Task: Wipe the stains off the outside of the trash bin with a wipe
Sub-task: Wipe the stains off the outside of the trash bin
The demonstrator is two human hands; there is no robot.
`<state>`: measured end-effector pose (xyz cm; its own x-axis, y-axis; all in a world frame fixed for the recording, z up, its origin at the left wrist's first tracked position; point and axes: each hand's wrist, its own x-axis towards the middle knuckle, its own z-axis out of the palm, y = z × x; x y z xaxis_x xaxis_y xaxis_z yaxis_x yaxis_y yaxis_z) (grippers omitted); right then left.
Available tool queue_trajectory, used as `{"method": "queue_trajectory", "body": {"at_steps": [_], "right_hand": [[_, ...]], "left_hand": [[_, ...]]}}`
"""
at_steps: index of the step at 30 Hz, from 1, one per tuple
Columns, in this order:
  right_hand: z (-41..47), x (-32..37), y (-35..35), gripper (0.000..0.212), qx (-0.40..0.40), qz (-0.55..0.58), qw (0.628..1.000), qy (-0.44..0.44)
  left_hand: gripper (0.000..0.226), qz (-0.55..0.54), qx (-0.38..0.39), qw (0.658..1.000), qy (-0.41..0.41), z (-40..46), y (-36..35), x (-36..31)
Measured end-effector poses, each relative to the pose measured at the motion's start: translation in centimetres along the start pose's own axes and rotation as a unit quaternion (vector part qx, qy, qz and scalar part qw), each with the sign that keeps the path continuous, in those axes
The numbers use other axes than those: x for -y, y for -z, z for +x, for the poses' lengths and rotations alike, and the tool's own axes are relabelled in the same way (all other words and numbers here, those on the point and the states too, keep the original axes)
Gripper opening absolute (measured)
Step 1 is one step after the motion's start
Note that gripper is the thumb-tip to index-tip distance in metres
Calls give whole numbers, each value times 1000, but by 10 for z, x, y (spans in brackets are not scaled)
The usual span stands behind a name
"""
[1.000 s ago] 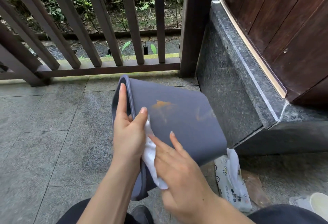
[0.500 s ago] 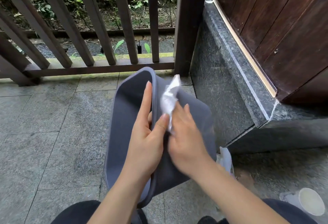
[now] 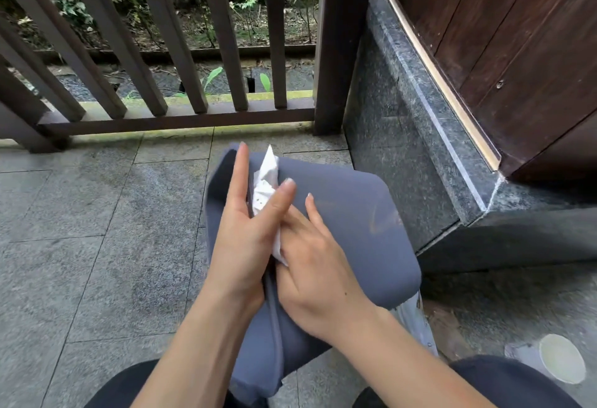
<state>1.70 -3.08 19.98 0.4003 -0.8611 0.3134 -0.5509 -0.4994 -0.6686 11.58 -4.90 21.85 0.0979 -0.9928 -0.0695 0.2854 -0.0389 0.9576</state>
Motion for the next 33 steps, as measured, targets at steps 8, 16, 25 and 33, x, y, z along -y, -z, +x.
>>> {"method": "queue_trajectory", "body": {"at_steps": [8, 16, 25, 33], "right_hand": [[9, -23, 30, 71, 9, 119, 991, -63], [13, -26, 40, 70, -30, 119, 991, -51], [11, -75, 58, 24, 53, -26, 940, -337], [-2, -39, 39, 81, 70, -102, 984, -129]], "left_hand": [[98, 40, 129, 990, -28, -4, -1, 6], [91, 10, 193, 981, -7, -8, -1, 5], [103, 43, 118, 991, 46, -8, 2, -5], [98, 1, 50, 997, 56, -3, 13, -15]]}}
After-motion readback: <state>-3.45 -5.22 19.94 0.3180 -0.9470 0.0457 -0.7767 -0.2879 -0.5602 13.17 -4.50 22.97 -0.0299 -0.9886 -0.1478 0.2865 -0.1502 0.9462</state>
